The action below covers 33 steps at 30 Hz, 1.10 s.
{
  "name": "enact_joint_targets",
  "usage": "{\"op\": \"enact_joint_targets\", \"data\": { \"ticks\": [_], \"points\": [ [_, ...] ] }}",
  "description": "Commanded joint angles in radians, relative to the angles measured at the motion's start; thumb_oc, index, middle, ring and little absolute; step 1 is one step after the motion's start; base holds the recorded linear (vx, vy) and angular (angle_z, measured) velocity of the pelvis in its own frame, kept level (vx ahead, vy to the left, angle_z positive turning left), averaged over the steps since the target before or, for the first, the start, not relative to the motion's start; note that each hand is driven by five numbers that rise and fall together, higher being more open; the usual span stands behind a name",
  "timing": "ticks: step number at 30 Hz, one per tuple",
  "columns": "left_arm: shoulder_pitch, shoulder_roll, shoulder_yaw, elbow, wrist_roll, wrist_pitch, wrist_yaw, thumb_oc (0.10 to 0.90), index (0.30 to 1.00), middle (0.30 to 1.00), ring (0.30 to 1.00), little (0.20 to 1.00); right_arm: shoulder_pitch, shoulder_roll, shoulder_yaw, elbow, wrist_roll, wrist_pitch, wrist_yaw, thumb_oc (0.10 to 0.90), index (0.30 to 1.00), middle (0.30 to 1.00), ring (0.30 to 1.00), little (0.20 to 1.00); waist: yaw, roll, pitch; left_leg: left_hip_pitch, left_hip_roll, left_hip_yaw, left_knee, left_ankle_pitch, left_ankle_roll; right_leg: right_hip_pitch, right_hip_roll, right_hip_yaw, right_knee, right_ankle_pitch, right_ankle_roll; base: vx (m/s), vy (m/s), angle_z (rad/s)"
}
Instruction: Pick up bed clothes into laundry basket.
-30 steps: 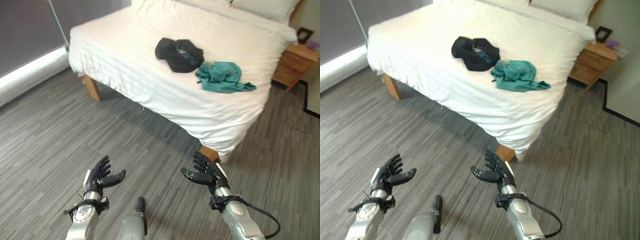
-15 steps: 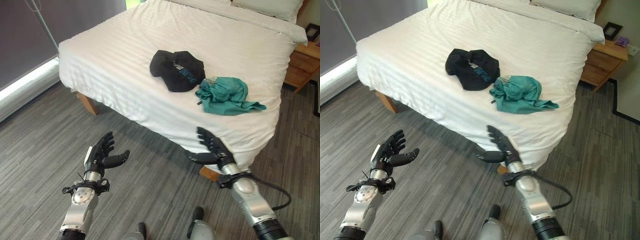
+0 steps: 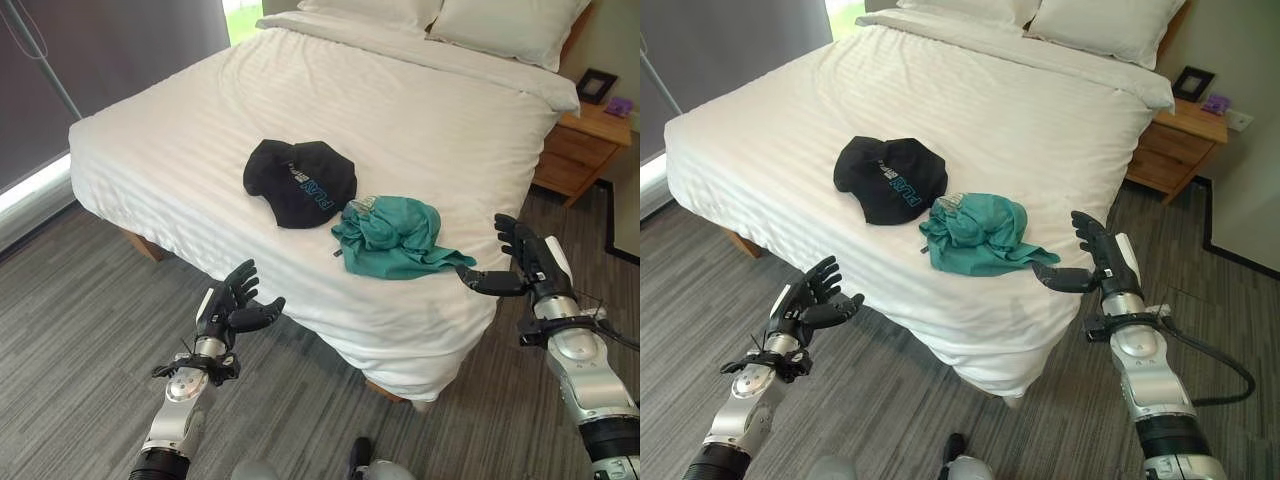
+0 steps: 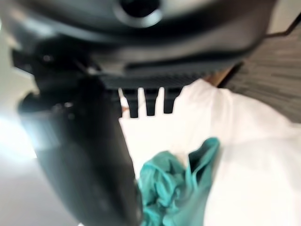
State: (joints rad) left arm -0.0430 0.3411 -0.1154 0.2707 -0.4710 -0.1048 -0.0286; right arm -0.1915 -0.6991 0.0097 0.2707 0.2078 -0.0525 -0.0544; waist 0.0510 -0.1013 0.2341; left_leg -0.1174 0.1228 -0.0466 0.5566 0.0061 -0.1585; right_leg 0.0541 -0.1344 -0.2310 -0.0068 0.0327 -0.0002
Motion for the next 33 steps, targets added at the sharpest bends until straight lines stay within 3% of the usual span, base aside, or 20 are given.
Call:
{"op": "enact_joint_targets", "data": {
  "ticks": [1, 3, 4, 11, 16, 17, 27, 33],
  "points": [
    [-0.085, 0.071, -0.002, -0.118, -0.027, -0.091, -0.032, 0.8, 0.9, 0.9, 0.9, 0.9, -0.204, -0.105, 0.04, -0.057, -0.027, -0.087, -0.003, 0.8, 0.9, 0.9, 0.9, 0.9, 0.069, 0.022, -0.037, -0.078, 0.006, 0.013, -0.272, 0.083, 0.029, 0.112, -0.007, 0.002, -0.021, -0.069, 0.133, 0.46, 0.102, -0.3],
    [-0.047, 0.083, -0.006, -0.121, -0.01, -0.106, -0.04, 0.8, 0.9, 0.9, 0.9, 0.9, -0.267, -0.153, 0.103, -0.022, -0.113, -0.087, 0.0, 0.8, 0.9, 0.9, 0.9, 0.9, 0.099, 0.039, -0.049, -0.03, -0.032, -0.043, -0.423, 0.103, 0.029, 0.14, 0.009, 0.028, -0.009, -0.094, 0.135, 0.36, 0.062, -0.48],
    [-0.04, 0.092, -0.011, -0.134, -0.024, -0.095, -0.053, 0.8, 0.9, 0.9, 0.9, 0.9, -0.291, -0.172, 0.113, 0.007, -0.16, -0.05, 0.01, 0.8, 0.9, 0.9, 0.9, 0.9, 0.093, 0.04, -0.055, -0.004, -0.029, -0.043, -0.441, 0.094, 0.025, 0.148, 0.005, 0.029, -0.005, -0.104, 0.14, 0.22, 0.062, -0.76],
    [-0.056, 0.116, -0.089, -0.152, -0.072, -0.086, -0.079, 0.8, 0.9, 0.9, 0.9, 0.9, -0.576, -0.221, 0.33, 0.239, -0.222, -0.033, 0.016, 0.8, 0.9, 0.9, 0.9, 0.9, 0.079, 0.027, -0.109, 0.097, -0.058, -0.036, -0.598, 0.086, 0.062, 0.128, -0.02, 0.038, -0.011, -0.087, 0.162, 0.14, 0.107, -0.19],
    [-0.031, 0.132, -0.098, -0.161, -0.064, -0.073, -0.098, 0.8, 0.9, 0.9, 0.9, 0.9, -0.705, -0.266, 0.469, 0.299, -0.403, -0.001, 0.041, 0.8, 0.9, 0.9, 0.9, 0.9, 0.088, 0.01, -0.114, 0.101, -0.078, -0.027, -0.626, 0.072, 0.072, 0.107, -0.043, 0.046, -0.012, -0.087, 0.18, 0.05, 0.08, 0.01],
    [-0.022, 0.132, -0.099, -0.156, -0.067, -0.07, -0.105, 0.8, 0.9, 0.9, 0.9, 0.9, -0.733, -0.266, 0.503, 0.298, -0.497, 0.011, 0.038, 0.8, 0.9, 0.9, 0.9, 0.9, 0.091, 0.007, -0.111, 0.096, -0.084, -0.029, -0.626, 0.066, 0.079, 0.097, -0.051, 0.047, -0.014, -0.079, 0.187, 0.03, 0.052, 0.09],
    [-0.001, 0.134, -0.097, -0.147, -0.068, -0.064, -0.109, 0.8, 0.9, 0.9, 0.9, 0.9, -0.696, -0.241, 0.491, 0.281, -0.519, 0.012, 0.049, 0.8, 0.9, 0.9, 0.9, 0.9, 0.115, -0.012, -0.099, 0.071, -0.107, -0.035, -0.628, 0.057, 0.098, 0.07, -0.067, 0.051, -0.019, -0.058, 0.204, 0.02, 0.031, 0.02],
    [0.023, 0.14, -0.066, -0.157, -0.055, -0.06, -0.113, 0.8, 0.9, 0.9, 0.9, 0.9, -0.674, -0.288, 0.499, 0.154, -0.578, 0.008, 0.103, 0.8, 0.9, 0.9, 0.9, 0.9, 0.113, -0.019, -0.097, 0.07, -0.111, -0.035, -0.628, 0.052, 0.103, 0.069, -0.068, 0.051, -0.022, -0.054, 0.208, 0.0, 0.024, -0.04]
  ]
}}
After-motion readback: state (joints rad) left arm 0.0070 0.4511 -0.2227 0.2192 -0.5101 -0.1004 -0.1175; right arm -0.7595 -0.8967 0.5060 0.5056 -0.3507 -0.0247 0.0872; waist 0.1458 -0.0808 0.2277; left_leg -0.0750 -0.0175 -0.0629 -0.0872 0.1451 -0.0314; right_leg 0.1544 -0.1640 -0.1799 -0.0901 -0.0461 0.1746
